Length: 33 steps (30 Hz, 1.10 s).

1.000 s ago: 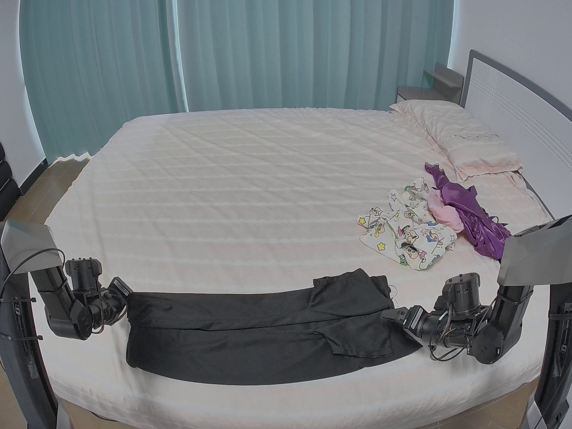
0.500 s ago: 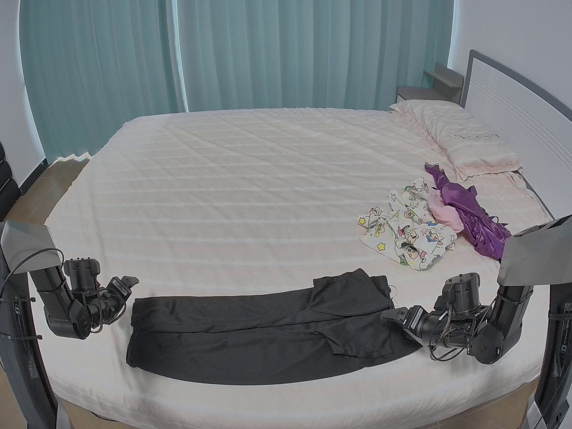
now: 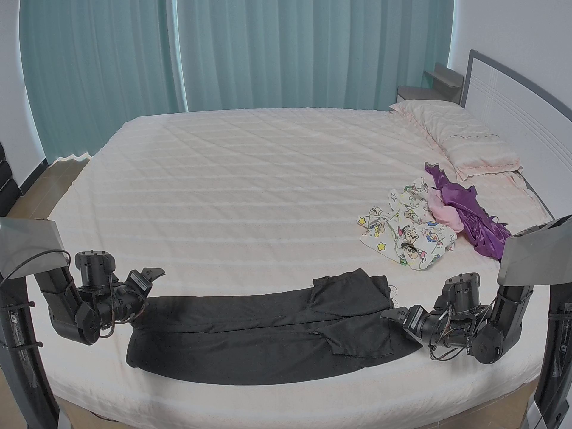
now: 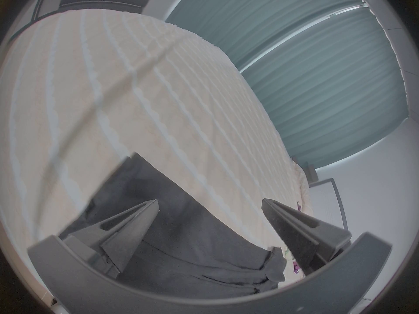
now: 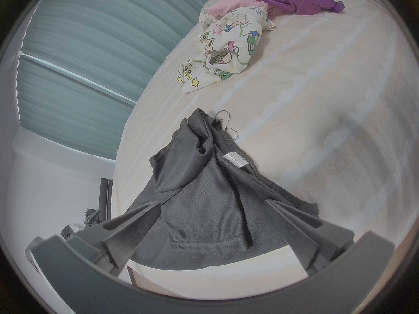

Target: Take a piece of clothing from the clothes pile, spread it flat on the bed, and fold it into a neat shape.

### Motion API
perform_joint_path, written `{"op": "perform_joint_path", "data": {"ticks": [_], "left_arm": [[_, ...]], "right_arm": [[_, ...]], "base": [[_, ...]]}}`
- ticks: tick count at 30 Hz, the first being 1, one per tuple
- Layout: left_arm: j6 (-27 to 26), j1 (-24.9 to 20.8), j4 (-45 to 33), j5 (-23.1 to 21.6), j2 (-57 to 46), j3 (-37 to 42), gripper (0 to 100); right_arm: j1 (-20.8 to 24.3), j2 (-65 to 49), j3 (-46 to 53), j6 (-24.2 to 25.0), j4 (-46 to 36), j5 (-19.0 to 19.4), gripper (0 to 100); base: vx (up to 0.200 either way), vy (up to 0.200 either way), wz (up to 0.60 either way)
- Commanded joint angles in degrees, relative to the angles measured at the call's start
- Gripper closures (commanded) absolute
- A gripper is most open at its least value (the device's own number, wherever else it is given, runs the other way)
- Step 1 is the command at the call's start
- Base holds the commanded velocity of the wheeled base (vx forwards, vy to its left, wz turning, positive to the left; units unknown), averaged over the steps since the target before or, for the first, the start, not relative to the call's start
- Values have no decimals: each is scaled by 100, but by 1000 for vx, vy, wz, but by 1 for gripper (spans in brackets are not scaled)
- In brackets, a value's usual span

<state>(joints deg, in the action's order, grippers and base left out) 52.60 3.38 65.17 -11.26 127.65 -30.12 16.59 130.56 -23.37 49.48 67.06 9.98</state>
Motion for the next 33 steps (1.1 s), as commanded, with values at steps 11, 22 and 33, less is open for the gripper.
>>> {"op": "perform_joint_path", "data": {"ticks": [11, 22, 33], "left_arm": [[-1156, -426, 470, 801, 849, 305, 0], [-1463, 295, 690, 1030, 770, 314, 0], [75, 989, 259, -1211, -451, 340, 0]], "right_arm": [[37, 22, -1, 0, 0, 4, 0], [-165, -101, -36, -70, 0, -14, 0], [-68, -602, -388, -272, -158, -163, 0]], "base": [[0, 0, 0], [0, 0, 0], [0, 0, 0]]}}
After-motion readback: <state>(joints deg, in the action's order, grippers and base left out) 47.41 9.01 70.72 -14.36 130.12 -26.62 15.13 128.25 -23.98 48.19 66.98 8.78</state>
